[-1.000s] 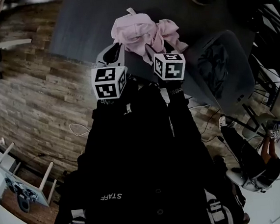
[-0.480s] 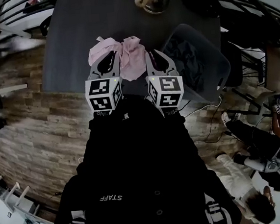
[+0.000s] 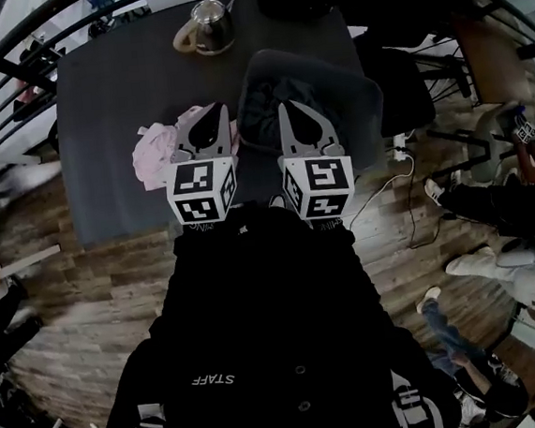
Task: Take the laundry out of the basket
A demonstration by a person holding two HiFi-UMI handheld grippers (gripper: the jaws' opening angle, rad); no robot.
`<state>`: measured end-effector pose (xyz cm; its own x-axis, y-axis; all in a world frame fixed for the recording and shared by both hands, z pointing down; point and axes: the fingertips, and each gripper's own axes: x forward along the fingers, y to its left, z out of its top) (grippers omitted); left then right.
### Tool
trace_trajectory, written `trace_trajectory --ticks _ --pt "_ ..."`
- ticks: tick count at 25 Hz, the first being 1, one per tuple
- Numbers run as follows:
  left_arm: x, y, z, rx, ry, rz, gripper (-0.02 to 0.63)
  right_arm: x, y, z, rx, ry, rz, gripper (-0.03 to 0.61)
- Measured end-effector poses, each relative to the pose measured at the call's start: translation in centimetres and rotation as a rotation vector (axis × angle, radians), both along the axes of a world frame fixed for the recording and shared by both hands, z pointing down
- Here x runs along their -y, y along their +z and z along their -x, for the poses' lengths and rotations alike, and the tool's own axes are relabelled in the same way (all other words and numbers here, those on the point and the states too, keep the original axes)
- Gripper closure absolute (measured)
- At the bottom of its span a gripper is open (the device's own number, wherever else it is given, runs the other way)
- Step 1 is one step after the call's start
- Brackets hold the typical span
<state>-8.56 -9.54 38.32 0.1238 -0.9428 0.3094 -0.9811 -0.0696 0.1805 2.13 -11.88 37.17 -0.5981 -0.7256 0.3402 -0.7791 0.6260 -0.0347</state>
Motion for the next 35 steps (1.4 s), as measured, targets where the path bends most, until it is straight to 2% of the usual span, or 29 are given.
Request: trace_trajectory --ticks 7,15,20,27,35 --pt "3.8 -3.9 -7.9 0.001 0.152 -0.097 0.612 2.1 -4.4 -7.6 0.044 0.168 -0.114 0.563" --pt "6.4 -7.2 -13.2 0.002 0.250 -0.172 0.614 3.5 -7.5 -12.2 0.058 0.256 -0.188 0.563" --pt "7.6 -8.8 -15.1 0.008 0.292 -0.207 0.614 4.3 -8.8 -13.9 0.062 0.282 -0.213 0.563" --pt "9.0 -9.7 -15.8 0.034 0.322 -0.227 0.614 5.4 -9.5 -14.5 0.066 0.289 -0.230 0.563" --pt "10.2 -9.2 -16.4 0.033 0.307 -0.217 0.614 6.8 -9.2 -15.0 0.071 0.276 -0.229 0.563"
